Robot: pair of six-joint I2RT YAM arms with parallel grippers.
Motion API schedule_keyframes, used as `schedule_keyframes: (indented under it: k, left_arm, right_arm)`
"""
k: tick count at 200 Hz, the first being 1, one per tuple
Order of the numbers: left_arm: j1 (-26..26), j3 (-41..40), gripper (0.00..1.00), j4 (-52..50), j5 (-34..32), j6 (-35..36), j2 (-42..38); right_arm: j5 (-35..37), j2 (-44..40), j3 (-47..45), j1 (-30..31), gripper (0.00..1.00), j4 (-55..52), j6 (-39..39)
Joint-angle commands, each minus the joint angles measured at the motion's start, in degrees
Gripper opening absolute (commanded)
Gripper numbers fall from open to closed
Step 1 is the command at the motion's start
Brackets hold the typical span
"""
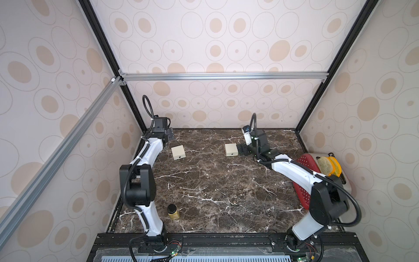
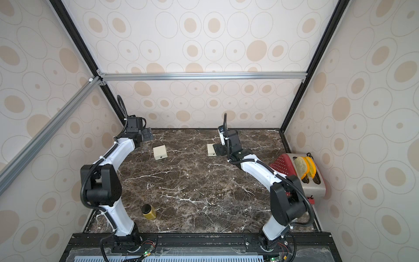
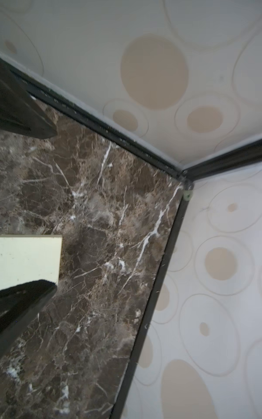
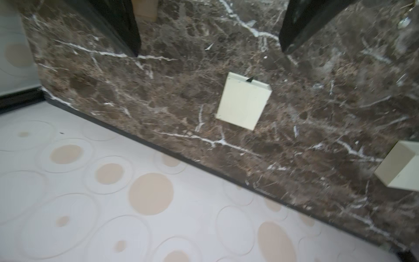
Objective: Place the earrings into the drawer-style jewelry box
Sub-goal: Move the jewelry box to the center of the board.
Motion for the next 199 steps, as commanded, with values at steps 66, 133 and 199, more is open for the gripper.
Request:
schedule_keyframes:
  k: [66,133,199]
  left_arm:
    - [0.6,24.1,0.99,-17.4,16.3,1.9,20.7]
    - [0.5,23.8,0.99,-17.8,26.5,2.3,24.6]
    - [-0.8,17.0,0.99,-19.6,31.9,1.2,20.9]
  right_arm:
    - [-8.6,11.1,12.8,2.7,0.99,-12.5,-1.9]
    - [-7.9,10.5,10.2,2.8,0.99,-11.5,-1.5]
    - [-7.9,9.8,9.5,2.8,0.99,-11.5,-1.8]
